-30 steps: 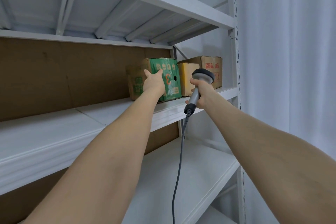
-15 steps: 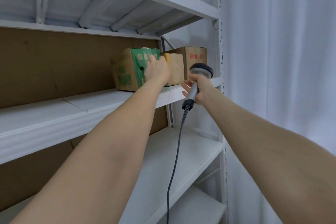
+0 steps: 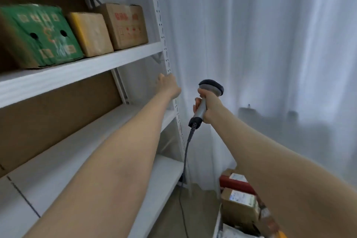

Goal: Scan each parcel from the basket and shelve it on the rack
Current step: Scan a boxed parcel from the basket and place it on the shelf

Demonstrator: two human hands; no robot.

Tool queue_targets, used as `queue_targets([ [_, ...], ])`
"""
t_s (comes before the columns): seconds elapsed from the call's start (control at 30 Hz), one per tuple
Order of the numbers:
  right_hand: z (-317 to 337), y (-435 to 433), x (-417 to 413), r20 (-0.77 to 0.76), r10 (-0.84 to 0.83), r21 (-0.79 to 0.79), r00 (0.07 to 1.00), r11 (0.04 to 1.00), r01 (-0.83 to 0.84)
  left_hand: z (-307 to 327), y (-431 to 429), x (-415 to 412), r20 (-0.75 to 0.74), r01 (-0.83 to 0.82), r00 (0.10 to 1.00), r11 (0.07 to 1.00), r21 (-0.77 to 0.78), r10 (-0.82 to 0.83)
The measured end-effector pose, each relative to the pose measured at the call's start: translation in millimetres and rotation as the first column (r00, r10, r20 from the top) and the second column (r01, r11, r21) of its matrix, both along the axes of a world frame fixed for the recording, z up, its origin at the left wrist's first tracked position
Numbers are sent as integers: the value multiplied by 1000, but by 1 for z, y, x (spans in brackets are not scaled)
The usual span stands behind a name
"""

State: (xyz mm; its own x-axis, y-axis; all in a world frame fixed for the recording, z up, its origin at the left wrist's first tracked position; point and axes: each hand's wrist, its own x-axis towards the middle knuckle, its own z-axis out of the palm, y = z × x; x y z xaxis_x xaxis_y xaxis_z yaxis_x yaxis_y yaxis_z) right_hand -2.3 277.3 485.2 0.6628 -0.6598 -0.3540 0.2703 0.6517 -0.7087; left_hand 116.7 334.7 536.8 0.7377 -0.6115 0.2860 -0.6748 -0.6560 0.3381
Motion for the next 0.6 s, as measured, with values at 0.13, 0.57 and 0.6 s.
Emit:
queue_targets([
  [0.13, -58, -38, -49, -69, -59, 97, 996, 993, 65, -63, -49, -37, -86, 61, 995, 991, 120, -51],
  [0.57, -262, -138, -170, -315, -214, 349, 925, 880, 322, -286, -150, -136, -423, 309, 897, 868, 388, -130],
  [0.6, -276, -141, -175, -336, -219, 358, 916, 870, 339, -302, -154, -138, -440, 318, 889, 859, 401, -123],
])
